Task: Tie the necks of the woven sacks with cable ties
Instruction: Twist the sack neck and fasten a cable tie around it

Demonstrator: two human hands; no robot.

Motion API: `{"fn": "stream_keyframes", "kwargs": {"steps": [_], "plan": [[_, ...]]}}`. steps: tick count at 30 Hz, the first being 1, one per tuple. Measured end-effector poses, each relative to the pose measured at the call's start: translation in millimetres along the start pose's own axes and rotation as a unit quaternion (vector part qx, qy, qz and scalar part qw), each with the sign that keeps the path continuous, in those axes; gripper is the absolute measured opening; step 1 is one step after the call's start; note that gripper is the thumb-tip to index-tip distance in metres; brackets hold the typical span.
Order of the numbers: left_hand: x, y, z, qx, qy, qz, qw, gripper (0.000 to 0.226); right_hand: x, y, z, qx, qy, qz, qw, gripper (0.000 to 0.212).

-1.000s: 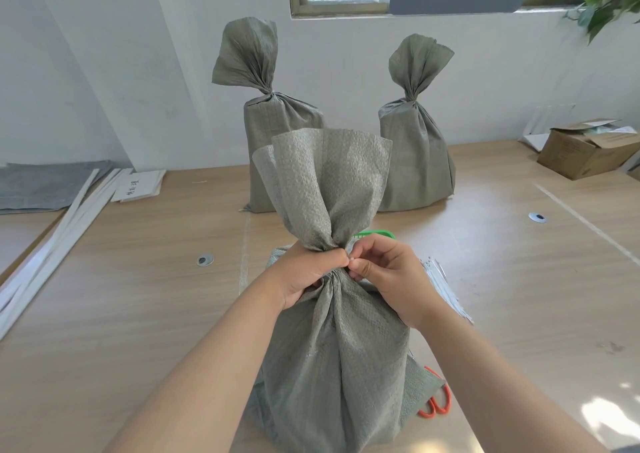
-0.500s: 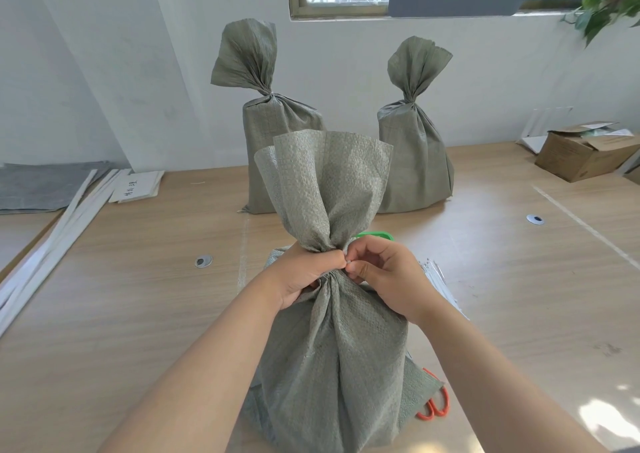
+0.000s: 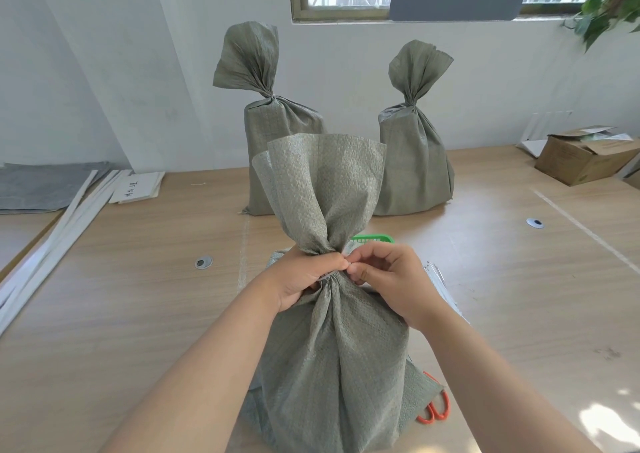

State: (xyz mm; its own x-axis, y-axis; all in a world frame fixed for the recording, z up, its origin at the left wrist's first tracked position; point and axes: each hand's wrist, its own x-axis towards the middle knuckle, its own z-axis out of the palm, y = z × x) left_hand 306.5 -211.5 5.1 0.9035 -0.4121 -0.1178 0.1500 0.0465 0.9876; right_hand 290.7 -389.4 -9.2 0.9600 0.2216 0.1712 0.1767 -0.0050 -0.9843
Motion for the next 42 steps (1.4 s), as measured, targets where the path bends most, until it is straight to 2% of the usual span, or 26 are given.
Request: {"fn": "stream_keyframes", "kwargs": {"steps": [8, 12, 16, 21, 25, 28, 34, 42], "plan": [[0, -4, -2, 0.032, 0.015, 0.016, 0.999, 0.009, -3, -7, -1, 0.013, -0.009, 0.05, 0.999, 0.017], [-3, -2, 1, 0.043, 0.0, 0.021, 0.999, 0.01, -4, -10, -3, -0.018, -0.036, 0.075, 0.996, 0.013], [-7, -2, 1, 0.048, -0.026, 0.025, 0.998, 0.01, -8, -12, -3, -0.041, -0.065, 0.085, 0.993, 0.019], [-9, -4, 3, 0.056, -0.016, 0.027, 0.998, 0.011, -13, -17, 0, -0.081, -0.08, 0.087, 0.99, 0.024], [-12, -1, 6, 0.059, -0.014, 0.035, 0.998, 0.031, -15, -20, 0, -0.101, -0.087, 0.089, 0.987, 0.024], [-11, -4, 6, 0.065, -0.002, 0.045, 0.997, 0.011, -17, -22, 0, -0.081, -0.079, 0.107, 0.988, 0.03], [-8, -14, 10, 0.097, 0.071, 0.05, 0.991, 0.031, -19, -26, 1, -0.073, -0.053, 0.146, 0.985, 0.032], [-6, -14, 10, 0.128, 0.089, 0.025, 0.988, 0.045, -18, -28, 4, -0.209, -0.047, 0.147, 0.966, 0.033]]}}
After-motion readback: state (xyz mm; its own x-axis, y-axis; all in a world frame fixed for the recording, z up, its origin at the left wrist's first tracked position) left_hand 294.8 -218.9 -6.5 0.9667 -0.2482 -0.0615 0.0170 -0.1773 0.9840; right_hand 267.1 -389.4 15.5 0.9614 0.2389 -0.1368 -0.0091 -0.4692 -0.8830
